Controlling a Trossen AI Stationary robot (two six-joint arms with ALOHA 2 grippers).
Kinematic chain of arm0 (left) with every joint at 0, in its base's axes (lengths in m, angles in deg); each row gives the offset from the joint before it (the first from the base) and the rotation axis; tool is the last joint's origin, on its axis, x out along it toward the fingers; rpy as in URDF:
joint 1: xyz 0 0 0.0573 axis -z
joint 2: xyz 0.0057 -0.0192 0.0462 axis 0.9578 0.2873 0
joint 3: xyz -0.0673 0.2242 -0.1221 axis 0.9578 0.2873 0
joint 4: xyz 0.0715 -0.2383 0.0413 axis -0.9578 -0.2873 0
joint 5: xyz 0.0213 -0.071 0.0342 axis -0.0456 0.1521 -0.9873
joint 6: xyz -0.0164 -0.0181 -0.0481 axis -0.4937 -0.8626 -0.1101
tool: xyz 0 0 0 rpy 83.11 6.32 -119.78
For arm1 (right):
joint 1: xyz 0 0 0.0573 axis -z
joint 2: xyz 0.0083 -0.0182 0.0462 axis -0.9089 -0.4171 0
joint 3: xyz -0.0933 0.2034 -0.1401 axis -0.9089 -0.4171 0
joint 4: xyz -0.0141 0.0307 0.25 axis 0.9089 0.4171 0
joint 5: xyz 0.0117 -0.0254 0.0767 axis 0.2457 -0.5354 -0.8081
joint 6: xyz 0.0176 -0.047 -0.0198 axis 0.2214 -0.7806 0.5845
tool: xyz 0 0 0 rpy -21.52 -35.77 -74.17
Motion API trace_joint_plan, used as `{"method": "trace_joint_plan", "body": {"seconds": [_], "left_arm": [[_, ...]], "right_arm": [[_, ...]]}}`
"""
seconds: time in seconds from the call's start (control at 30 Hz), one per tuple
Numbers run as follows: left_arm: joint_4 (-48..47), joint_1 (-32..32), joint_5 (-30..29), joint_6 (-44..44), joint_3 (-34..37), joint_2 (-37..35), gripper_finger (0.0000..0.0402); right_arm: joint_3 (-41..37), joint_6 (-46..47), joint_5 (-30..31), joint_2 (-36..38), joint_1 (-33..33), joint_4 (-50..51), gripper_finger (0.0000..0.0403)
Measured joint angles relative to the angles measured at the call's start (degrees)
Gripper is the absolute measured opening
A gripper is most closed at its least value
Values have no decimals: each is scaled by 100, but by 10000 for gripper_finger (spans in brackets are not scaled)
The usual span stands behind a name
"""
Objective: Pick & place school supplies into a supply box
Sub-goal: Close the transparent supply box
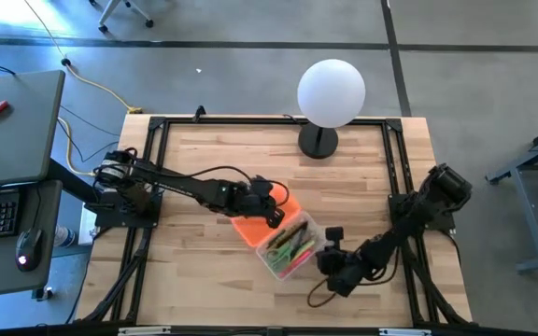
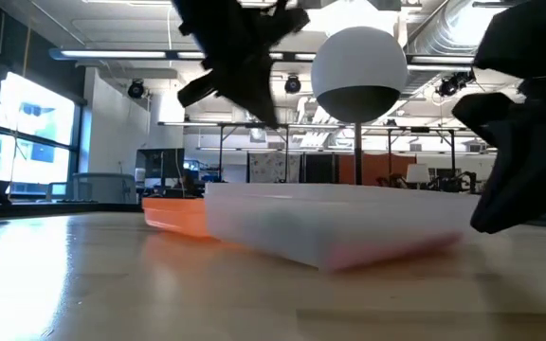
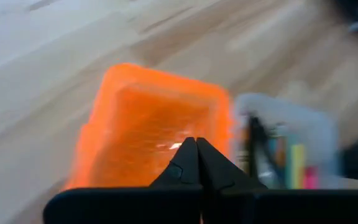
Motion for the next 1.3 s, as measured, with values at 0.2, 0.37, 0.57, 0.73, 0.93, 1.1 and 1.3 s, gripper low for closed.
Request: {"method": "trace_joint_plan", "body": {"seconds": [0.2, 0.37, 0.57, 0.73, 0.93, 1.1, 1.3], "left_arm": [[-1494, -352, -271, -762, 0, 0, 18], [-2306, -421, -360, -1267, 0, 0, 14], [-2719, -405, -347, -2152, 440, -9, 17], [-1825, -393, -131, -2392, 1124, -8, 10], [-1169, -406, 124, -2360, 1451, -4, 12], [-955, -406, 155, -2293, 1521, -2, 10], [49, -406, 372, -1542, 1526, -2, 10]], "right_arm": [[0, 954, -7, 4, -9, 7, 0], [0, 2181, 148, 6, -212, 17, 0], [0, 2904, 586, -114, -552, -11, 0], [0, 3580, 1149, -385, -790, -13, 0], [2, 3673, 1347, -827, -823, -356, 0], [2, 3411, 1795, -1061, -754, -625, 0], [-4, 3037, 1908, -1073, -525, -637, 0]]}}
